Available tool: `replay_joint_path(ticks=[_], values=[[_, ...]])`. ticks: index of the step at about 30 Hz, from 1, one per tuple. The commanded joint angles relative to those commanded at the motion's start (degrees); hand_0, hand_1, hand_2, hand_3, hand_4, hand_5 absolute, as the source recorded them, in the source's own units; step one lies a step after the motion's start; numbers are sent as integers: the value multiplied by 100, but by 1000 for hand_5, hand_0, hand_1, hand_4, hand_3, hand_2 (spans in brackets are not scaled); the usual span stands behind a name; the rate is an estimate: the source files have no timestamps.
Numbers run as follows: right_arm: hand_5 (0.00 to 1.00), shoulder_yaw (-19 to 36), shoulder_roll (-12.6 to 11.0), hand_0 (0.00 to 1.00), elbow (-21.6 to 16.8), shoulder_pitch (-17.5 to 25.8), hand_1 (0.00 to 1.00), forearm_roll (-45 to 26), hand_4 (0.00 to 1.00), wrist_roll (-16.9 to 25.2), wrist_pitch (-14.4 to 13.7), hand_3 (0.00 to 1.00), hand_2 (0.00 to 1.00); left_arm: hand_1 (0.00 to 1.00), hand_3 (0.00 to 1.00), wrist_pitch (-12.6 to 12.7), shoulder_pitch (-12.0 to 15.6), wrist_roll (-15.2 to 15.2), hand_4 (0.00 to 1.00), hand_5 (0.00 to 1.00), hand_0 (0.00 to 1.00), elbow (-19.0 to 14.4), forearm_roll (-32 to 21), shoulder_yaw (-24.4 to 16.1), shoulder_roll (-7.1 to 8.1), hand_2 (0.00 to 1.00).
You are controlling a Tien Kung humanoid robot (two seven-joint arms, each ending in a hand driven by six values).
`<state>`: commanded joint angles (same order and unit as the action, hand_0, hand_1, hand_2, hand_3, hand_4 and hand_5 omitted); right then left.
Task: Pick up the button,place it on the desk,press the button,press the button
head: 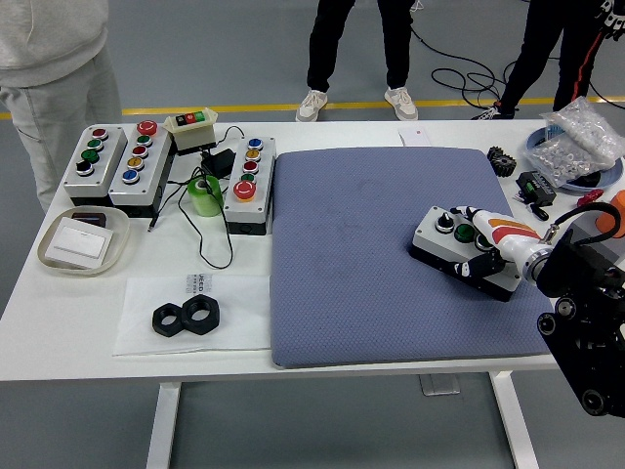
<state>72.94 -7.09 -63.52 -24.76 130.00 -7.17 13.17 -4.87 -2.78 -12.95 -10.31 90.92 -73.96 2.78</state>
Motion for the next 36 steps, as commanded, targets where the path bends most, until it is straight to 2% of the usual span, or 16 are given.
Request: replay_joint_path(ticks=[3,4,9,10,15,16,27,28,33,34,36], values=[[2,-3,-1,399,29,1,326,0,543,-12,-31,370,312,913,865,-1,-3,1,568,998,746,0,-25,21,0,964],[2,4,0,408,57,3,338,0,507,-14,-21,395,321,913,864,0,-5,4,569,998,746,0,-39,34,0,964],[2,38,2,408,75,5,338,0,507,22,33,395,321,913,864,3,-16,3,569,998,746,0,-76,63,-2,964],[2,42,2,356,73,1,351,0,570,19,28,467,332,913,863,5,-19,3,569,998,746,0,-79,65,-3,962],[2,55,-1,356,74,-8,351,0,570,73,49,467,332,913,863,5,-31,1,569,998,746,0,-83,77,-3,962],[2,56,-1,408,79,-10,420,0,530,88,59,541,425,913,861,7,-30,0,568,998,746,0,-88,80,-6,962],[2,-22,-27,366,-10,-24,397,0,517,122,31,540,417,913,859,9,-26,-3,567,998,746,0,-100,95,-11,962],[2,-23,-32,403,-24,-23,339,0,560,128,31,449,345,913,858,11,-26,-3,566,998,746,0,-102,95,-12,962],[2,-52,-115,403,-221,-39,339,0,560,139,30,449,345,913,858,10,-41,-1,566,998,746,0,-116,101,-7,962],[2,-62,-132,410,-256,-42,335,0,521,142,32,442,340,912,856,9,-44,-1,565,998,746,0,-113,99,-5,962],[2,-86,-174,410,-358,-54,335,0,521,147,62,442,340,912,856,9,-46,-2,565,998,746,0,-99,82,-2,962]])
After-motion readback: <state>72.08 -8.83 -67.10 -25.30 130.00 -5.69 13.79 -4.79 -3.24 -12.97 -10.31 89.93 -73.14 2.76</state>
